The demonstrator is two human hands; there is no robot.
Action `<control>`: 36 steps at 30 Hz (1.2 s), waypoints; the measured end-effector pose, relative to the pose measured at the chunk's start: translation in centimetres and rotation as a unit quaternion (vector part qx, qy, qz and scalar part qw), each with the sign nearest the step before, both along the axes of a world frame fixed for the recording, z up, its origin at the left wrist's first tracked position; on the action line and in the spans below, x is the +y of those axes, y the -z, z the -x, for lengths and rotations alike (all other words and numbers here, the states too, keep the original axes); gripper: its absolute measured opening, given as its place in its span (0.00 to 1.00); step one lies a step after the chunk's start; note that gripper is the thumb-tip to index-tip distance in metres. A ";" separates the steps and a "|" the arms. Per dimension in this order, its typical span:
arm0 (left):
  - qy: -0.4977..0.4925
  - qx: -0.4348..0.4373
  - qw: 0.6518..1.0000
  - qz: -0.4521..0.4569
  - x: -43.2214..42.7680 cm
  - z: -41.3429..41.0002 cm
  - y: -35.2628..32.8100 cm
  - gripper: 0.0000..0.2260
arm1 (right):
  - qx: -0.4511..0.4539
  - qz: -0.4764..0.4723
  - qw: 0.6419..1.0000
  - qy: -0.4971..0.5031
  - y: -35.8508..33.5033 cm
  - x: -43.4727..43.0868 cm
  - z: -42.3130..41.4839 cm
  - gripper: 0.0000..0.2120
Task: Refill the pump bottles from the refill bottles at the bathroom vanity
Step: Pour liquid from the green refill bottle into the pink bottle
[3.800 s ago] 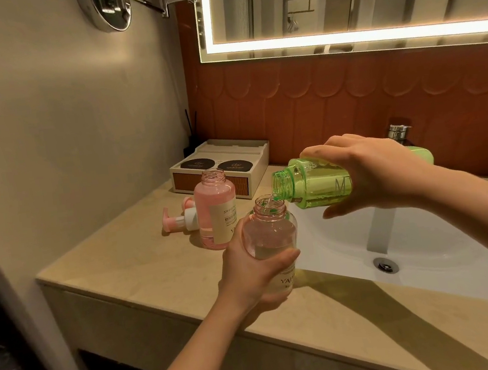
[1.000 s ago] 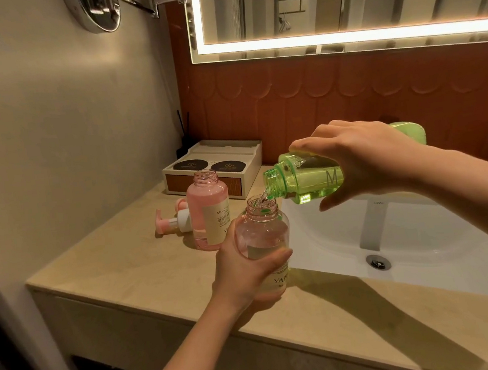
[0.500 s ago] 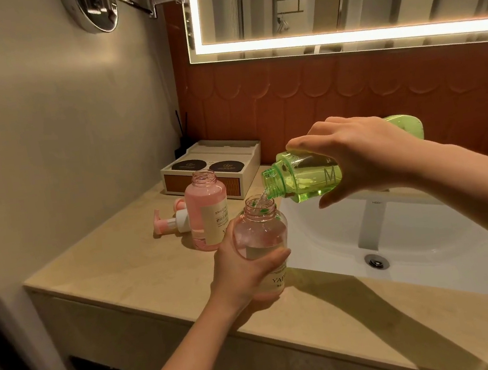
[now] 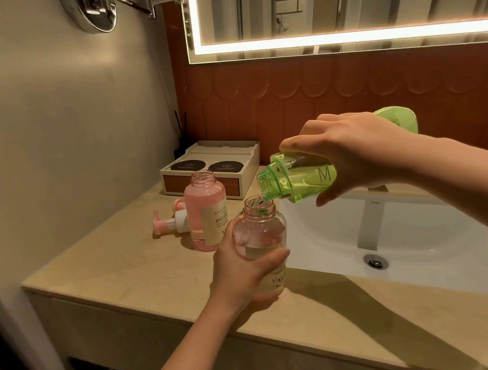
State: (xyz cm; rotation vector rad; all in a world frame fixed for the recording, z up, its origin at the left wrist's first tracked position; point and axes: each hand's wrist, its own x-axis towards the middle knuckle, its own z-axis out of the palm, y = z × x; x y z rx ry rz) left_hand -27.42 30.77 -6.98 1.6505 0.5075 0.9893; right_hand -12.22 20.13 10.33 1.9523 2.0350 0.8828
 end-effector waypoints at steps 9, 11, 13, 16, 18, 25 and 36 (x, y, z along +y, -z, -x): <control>0.005 -0.002 1.000 -0.001 0.1 0.0 0.2 0.28 | -0.020 0.019 1.000 0.005 -0.7 0.2 0.6 0.46; 0.005 -0.003 1.000 -0.002 0.2 0.0 0.2 0.28 | -0.028 0.025 0.999 0.005 -0.9 0.3 0.8 0.46; 0.004 -0.005 1.000 -0.002 0.2 0.0 0.2 0.29 | -0.035 0.031 0.999 0.004 -1.0 0.4 0.9 0.46; 0.006 -0.004 1.000 0.000 0.3 -0.1 0.3 0.30 | -0.041 0.038 0.998 0.003 -1.3 0.6 1.1 0.46; 0.009 -0.006 1.000 0.003 0.2 -0.1 0.4 0.29 | -0.053 0.047 0.997 0.004 -1.5 0.7 1.2 0.46; 0.011 -0.017 1.000 0.010 0.1 0.0 0.2 0.33 | -0.114 0.074 0.991 0.006 -2.2 1.0 2.2 0.46; 0.004 -0.028 1.000 0.006 0.3 -0.2 0.4 0.27 | -0.208 0.113 0.971 -0.022 -3.7 2.0 3.8 0.42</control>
